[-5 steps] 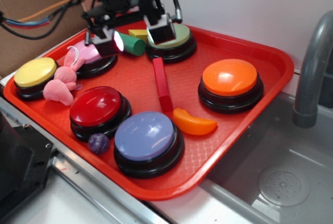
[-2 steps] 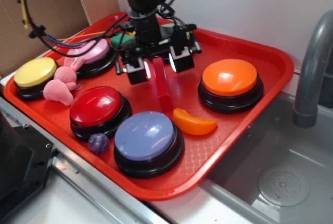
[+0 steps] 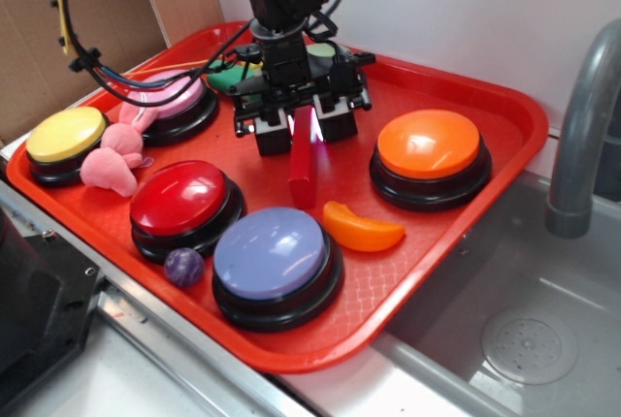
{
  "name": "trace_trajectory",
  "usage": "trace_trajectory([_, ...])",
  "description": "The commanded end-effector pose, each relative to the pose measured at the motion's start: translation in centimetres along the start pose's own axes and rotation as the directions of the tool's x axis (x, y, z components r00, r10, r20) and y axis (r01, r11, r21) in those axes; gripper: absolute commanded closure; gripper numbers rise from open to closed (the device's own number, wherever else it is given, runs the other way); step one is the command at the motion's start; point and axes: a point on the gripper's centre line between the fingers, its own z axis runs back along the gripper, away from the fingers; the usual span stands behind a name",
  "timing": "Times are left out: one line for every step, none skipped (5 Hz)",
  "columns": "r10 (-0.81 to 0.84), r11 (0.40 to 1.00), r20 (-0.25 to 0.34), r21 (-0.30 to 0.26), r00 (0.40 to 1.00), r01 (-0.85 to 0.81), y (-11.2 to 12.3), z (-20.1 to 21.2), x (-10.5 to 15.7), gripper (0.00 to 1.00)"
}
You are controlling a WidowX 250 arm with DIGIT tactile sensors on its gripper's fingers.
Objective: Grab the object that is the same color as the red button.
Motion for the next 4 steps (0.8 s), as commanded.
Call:
trace_trajectory([-0.344, 0.938, 0.025, -0.033, 0.939, 0.344, -1.1, 5.6, 2.3, 1.00])
trace_trajectory([-0.563, 0.826, -0.040, -0.053, 0.826, 0.561, -1.1, 10.1, 2.3, 1.00])
trace_trajectory([-0.720, 0.693, -0.018, -0.052, 0.693, 0.719, -0.8, 13.4, 1.4, 1.00])
trace_trajectory([-0.789, 0.612, 0.016, -0.063, 0.614, 0.788, -0.4, 15.3, 0.6, 1.00])
